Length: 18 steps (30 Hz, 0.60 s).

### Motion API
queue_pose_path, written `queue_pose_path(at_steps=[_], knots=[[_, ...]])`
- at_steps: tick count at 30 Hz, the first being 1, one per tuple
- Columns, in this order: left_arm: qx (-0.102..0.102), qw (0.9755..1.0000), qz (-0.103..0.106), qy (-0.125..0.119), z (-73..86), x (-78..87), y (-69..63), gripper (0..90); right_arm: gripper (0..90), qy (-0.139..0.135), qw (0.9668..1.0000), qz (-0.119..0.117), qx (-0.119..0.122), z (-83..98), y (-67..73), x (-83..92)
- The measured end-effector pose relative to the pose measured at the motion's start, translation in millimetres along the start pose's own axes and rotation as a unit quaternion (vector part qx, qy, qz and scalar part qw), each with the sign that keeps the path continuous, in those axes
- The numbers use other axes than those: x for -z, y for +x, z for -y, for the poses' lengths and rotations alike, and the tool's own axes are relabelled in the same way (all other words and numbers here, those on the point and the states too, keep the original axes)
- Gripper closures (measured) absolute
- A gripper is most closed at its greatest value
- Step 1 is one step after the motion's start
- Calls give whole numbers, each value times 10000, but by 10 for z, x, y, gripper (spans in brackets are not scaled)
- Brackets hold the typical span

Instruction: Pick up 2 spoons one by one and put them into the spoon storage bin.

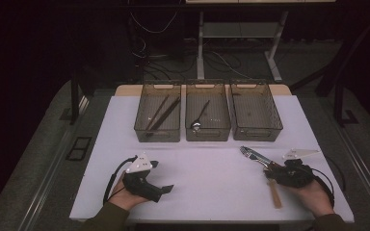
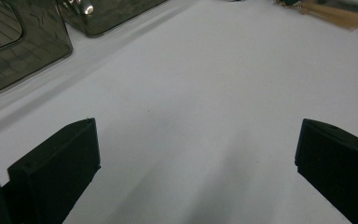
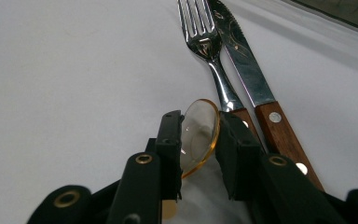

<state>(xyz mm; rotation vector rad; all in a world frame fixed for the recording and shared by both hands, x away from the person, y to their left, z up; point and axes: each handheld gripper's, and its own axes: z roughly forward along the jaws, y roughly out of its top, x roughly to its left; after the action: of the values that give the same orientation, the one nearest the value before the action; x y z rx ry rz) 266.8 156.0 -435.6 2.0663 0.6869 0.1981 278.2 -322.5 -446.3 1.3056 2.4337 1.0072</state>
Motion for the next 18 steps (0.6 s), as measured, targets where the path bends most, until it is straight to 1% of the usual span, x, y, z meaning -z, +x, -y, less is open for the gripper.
queue_pose_path(at_steps=[4, 7, 9, 11, 16, 18], knots=[[12, 10000, -4, -6, 0, -3, -6, 0, 754, 29, 10000, -8, 37, -13, 23, -15], [-2, 10000, 2, -5, 0, -6, -7, 0, 762, 64, 10000, -26, 20, -28, 45, -28], [-32, 10000, 7, -3, -2, -8, -4, 0, 776, 78, 10000, -40, 33, -38, 56, -38], [-19, 10000, 9, -10, -1, -10, -6, 0, 796, 94, 9999, -31, 54, -52, 69, -46], [-20, 10000, 9, -12, -2, -9, -10, 0, 834, 80, 9998, -14, 167, -92, 134, -84], [-20, 10000, 9, -14, -3, -8, -9, 0, 836, 87, 9996, 4, 279, -101, 152, -89]])
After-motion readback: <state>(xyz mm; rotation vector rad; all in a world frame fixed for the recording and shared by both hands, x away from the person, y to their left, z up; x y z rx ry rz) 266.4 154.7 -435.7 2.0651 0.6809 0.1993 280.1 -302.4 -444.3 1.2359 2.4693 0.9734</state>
